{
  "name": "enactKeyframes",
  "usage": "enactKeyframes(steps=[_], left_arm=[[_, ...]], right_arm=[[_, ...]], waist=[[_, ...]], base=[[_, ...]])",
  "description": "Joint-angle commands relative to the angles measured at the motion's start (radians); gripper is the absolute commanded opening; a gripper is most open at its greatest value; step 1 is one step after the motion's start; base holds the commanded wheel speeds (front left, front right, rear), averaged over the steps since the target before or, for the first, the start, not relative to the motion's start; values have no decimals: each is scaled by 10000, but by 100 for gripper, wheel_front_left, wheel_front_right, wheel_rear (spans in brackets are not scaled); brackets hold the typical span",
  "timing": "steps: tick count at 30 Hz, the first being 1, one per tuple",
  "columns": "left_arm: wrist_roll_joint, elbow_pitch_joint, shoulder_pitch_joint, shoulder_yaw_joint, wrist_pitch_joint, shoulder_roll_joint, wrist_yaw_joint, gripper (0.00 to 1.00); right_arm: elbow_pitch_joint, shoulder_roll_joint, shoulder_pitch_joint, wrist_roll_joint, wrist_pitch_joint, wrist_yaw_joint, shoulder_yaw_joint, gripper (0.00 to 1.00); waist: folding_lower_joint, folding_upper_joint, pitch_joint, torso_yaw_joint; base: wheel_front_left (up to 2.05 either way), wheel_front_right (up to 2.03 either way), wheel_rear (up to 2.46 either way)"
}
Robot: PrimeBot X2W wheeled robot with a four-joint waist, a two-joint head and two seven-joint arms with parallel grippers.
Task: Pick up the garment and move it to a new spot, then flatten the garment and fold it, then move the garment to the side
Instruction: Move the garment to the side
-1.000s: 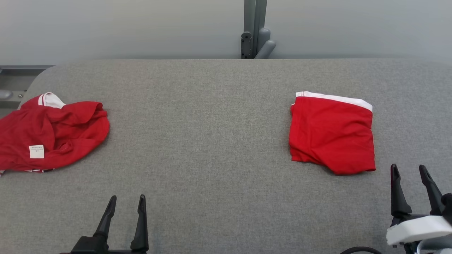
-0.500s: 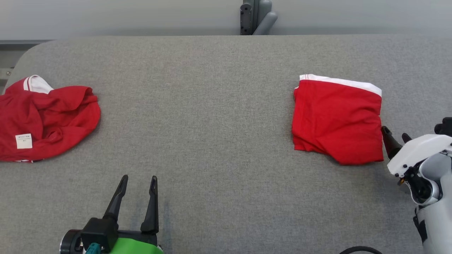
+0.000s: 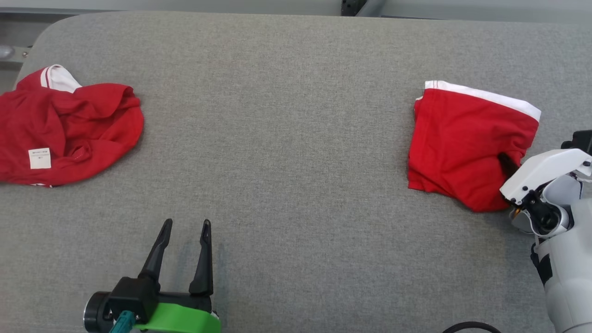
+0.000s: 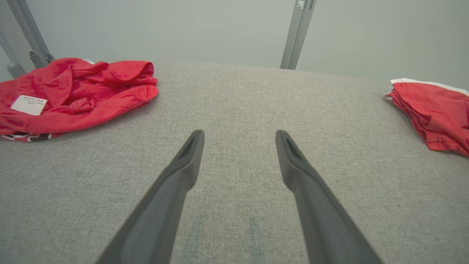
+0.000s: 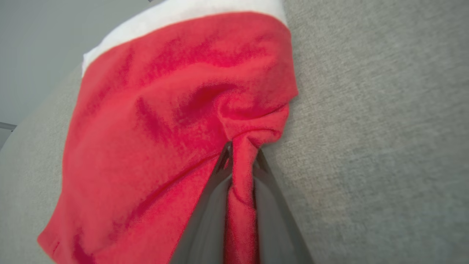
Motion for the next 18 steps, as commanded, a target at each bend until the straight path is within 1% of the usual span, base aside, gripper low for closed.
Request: enactKeyframes(steps=[1,3,7,12,15,18], left_arm=[[-15,-72,-236,61,-1,19,53,100],[76,-148,-291,112,-1,18,24,100],[280,-353,-441,329,-1,18,-72,100],[628,-497,-856,433,-2,21,-280,100],[806,-462,-1186,306,-2,27,-403,100],[947,-418,-1528,105,-1,94,-489,100]], right_arm=[[56,2,-76,147,62,1,93,0],[20,-114,-217,297,60,0,277,0],[11,-262,-538,527,-11,-6,631,0],[74,-710,-918,387,-148,-6,1019,0],[155,-1223,-1167,165,-329,-3,1135,0],[318,-1767,-1528,-276,-505,-3,1162,0]], waist=[[0,0,191,-242],[0,0,322,-575],[0,0,580,-1564],[0,0,1026,-2740],[0,0,1304,-3061],[0,0,1650,-3126]], base=[[0,0,0],[0,0,0],[0,0,0],[0,0,0],[0,0,0],[0,0,0]])
